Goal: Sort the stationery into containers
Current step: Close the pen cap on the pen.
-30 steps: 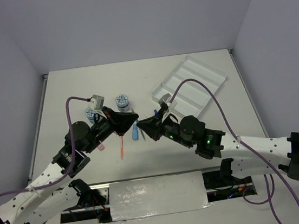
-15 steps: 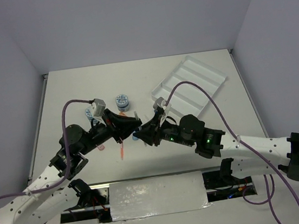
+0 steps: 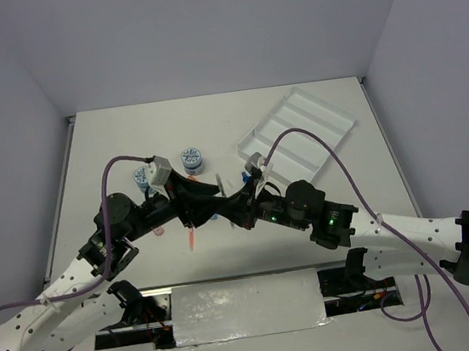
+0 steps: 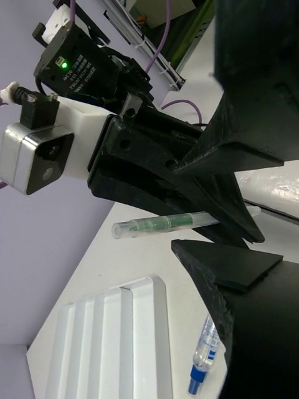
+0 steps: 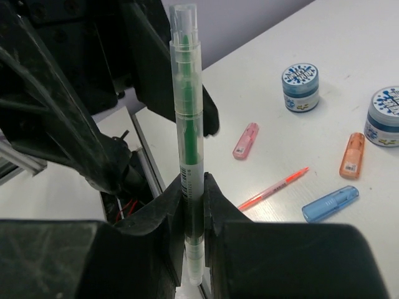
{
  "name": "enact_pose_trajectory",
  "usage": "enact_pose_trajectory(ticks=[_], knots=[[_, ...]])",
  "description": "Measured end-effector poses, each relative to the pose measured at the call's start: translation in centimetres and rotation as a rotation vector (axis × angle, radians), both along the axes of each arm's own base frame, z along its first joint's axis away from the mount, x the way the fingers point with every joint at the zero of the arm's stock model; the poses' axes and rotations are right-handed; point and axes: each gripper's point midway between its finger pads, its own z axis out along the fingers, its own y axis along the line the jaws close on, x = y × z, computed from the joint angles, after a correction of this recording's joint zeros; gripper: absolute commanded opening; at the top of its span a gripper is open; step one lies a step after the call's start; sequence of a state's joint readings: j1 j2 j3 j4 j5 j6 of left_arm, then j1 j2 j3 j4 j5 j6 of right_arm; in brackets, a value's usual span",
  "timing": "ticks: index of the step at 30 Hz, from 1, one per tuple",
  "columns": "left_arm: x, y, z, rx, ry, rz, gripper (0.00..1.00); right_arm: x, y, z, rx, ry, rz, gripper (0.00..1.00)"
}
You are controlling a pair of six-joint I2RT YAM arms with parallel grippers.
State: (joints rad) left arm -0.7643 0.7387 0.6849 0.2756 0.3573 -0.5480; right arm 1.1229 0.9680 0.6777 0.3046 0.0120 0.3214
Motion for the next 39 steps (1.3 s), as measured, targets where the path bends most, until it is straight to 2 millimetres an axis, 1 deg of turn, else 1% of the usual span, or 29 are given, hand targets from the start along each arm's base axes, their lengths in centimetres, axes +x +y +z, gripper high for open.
enact_pose_trajectory(ticks=[3,8,12,14,17,23,25,30,33,34,37,38,39], knots=[[0.4,0.3,0.8,-0.004,0.003,0.03,0.56,0.2,-0.2,-0.3,-0.013,0.009,-0.014,0.0],[1.0,1.3,3.3,-0.049,-0.022,0.1,0.55,-0.2,-0.2,-1.2,-0.051,0.023,0.005,0.0],[1.6,1.7,4.6,-0.069,-0.03,0.143,0.5,-0.6,-0.1,-1.4,-0.065,0.026,0.031,0.0],[1.9,1.8,4.6,-0.068,-0.025,0.158,0.5,-0.8,-0.1,-1.3,-0.066,0.026,0.038,0.0],[2.3,1.6,4.1,-0.054,-0.011,0.166,0.48,-0.8,-0.1,-1.2,-0.068,0.025,0.044,0.0],[2.6,1.4,3.6,-0.043,0.003,0.168,0.44,-1.0,0.0,-1.0,-0.072,0.019,0.055,0.0],[2.6,1.3,3.5,-0.041,0.006,0.166,0.4,-1.0,0.0,-0.9,-0.072,0.017,0.055,0.0],[2.6,0.9,3.1,-0.03,0.013,0.151,0.42,-0.8,0.2,-0.9,-0.078,0.016,0.053,0.0],[2.5,0.8,2.7,-0.025,0.021,0.143,0.28,-0.7,0.4,-0.9,-0.089,0.018,0.05,0.0],[2.5,0.8,2.5,-0.023,0.023,0.141,0.19,-0.6,0.4,-0.9,-0.09,0.018,0.05,0.0],[2.5,0.8,2.4,-0.022,0.021,0.139,0.04,-0.5,0.5,-1.1,-0.099,0.019,0.045,0.0],[2.4,0.7,2.4,-0.022,0.023,0.137,0.01,-0.4,0.5,-1.1,-0.1,0.019,0.043,0.0],[2.4,0.7,2.4,-0.022,0.024,0.137,0.0,-0.4,0.5,-1.1,-0.1,0.019,0.043,0.0]])
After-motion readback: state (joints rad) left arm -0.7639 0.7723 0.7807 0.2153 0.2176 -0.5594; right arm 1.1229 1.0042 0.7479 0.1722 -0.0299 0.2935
